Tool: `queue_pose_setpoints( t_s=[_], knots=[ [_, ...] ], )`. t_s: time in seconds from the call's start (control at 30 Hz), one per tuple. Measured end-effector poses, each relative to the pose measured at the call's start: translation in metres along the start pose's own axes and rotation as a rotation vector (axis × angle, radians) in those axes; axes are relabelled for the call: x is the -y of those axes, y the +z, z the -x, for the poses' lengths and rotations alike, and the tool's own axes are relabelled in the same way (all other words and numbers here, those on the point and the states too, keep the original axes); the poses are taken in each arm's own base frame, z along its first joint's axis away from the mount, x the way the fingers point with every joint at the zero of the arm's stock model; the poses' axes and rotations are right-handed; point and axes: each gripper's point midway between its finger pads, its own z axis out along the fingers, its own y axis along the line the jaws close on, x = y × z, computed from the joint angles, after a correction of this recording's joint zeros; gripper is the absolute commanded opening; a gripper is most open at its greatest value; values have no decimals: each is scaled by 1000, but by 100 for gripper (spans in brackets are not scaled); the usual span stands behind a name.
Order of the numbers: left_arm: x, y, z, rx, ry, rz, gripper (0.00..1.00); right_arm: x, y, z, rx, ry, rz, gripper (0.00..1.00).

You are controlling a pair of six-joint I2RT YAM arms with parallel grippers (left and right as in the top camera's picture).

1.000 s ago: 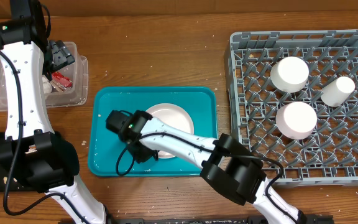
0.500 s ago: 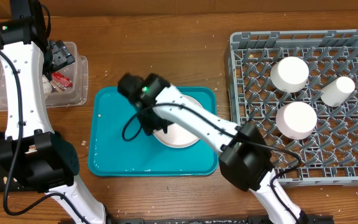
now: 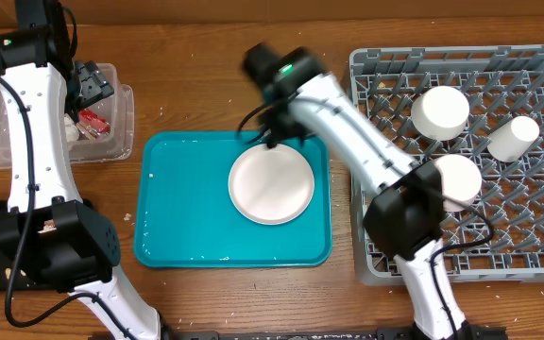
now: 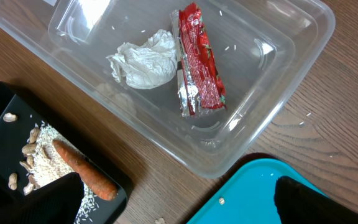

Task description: Sort waste into correct bins and load items into the dishwasher

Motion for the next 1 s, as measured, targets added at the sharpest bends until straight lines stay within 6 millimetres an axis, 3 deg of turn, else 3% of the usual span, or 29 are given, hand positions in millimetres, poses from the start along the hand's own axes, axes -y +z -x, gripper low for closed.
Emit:
queue_pose_setpoints(
  t_s=[0.07, 0.17, 0.3, 0.6, 0.87, 1.0],
  knots=[
    [0, 0, 0, 0, 0, 0, 100, 17, 13, 7, -17, 21, 49, 64],
    [0, 0, 0, 0, 0, 0, 100, 31, 31, 7, -59, 37, 126, 59],
    [0, 0, 0, 0, 0, 0, 100, 31, 50, -3, -112, 35, 186, 56],
    [0, 0, 0, 0, 0, 0, 100, -1, 72, -32, -198, -29, 240, 57],
    [0, 0, 0, 0, 0, 0, 100, -30, 87, -47, -204, -96, 262, 57],
    [0, 0, 0, 0, 0, 0, 100, -33, 96, -52, -202, -107, 258, 56]
  ],
)
